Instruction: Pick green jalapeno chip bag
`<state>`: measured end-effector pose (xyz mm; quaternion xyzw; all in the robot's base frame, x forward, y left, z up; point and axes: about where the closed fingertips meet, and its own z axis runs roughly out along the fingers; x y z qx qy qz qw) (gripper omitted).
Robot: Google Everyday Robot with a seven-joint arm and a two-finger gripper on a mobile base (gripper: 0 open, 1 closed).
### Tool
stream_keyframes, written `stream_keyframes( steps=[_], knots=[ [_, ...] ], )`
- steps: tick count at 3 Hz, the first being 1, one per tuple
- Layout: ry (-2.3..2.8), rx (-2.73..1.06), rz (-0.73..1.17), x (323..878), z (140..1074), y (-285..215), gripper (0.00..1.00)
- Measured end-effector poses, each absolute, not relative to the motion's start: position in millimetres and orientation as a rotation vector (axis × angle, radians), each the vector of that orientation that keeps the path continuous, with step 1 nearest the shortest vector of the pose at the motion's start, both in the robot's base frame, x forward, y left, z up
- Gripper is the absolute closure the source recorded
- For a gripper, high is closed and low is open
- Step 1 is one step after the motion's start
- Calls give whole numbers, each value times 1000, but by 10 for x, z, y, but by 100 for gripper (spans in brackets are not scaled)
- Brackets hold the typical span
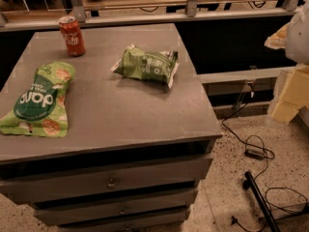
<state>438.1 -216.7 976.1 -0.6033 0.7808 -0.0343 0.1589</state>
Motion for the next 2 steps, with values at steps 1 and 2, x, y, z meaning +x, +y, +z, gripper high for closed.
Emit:
stream_keyframes(
  steps=[1, 2],
  knots=[
    [2228, -1723, -99, 4384, 9769, -2163, 0],
    [2133, -1780, -20, 4782, 9677, -1849, 0]
  ],
)
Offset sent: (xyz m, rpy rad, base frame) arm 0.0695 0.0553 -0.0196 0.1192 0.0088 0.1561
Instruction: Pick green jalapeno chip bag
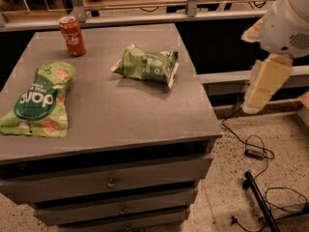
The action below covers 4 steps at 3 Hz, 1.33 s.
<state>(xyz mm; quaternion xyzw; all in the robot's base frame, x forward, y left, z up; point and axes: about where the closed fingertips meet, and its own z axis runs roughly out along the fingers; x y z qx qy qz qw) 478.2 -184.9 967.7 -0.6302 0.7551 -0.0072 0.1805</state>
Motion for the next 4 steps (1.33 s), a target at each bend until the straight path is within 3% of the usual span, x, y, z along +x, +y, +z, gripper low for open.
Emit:
stream_keyframes(
  steps=[2, 4],
  knots=[
    [1862, -1923, 148, 6031, 9531, -550, 0],
    [1914, -2017, 206, 6526, 8906, 204, 1]
  ],
)
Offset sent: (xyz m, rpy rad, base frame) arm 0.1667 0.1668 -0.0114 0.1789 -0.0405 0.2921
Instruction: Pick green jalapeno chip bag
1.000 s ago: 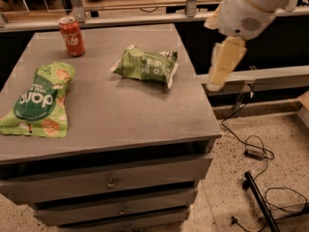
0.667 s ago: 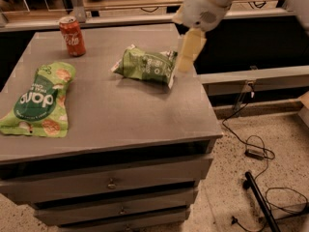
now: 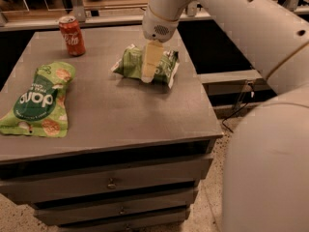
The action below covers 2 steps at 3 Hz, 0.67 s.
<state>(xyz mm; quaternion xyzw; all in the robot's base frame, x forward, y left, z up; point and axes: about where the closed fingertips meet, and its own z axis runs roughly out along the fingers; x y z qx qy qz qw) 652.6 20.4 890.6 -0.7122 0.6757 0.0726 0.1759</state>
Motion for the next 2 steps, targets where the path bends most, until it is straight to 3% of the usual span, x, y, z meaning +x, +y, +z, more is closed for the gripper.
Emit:
stream_keyframes(
  steps=[1, 2],
  knots=[
    [2003, -2046, 199, 6700, 8528, 321, 21],
    [2071, -2049, 200, 6790, 8299, 326, 51]
  ],
)
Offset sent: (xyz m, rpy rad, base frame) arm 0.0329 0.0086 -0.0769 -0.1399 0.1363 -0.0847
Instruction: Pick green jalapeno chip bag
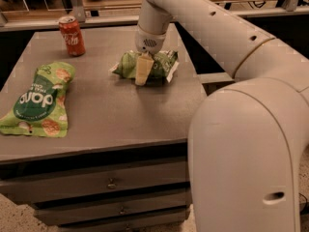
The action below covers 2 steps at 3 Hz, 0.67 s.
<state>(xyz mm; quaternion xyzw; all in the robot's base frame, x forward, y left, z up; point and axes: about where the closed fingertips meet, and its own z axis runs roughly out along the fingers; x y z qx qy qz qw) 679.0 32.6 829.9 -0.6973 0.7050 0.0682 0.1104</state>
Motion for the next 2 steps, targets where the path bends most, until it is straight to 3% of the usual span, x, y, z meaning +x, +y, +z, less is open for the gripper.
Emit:
stream_keyframes(
  steps=[1, 2],
  knots=[
    [2071, -2049, 200, 6790, 8367, 326, 63],
    [2071, -2048, 201, 6790, 8402, 326, 88]
  ],
)
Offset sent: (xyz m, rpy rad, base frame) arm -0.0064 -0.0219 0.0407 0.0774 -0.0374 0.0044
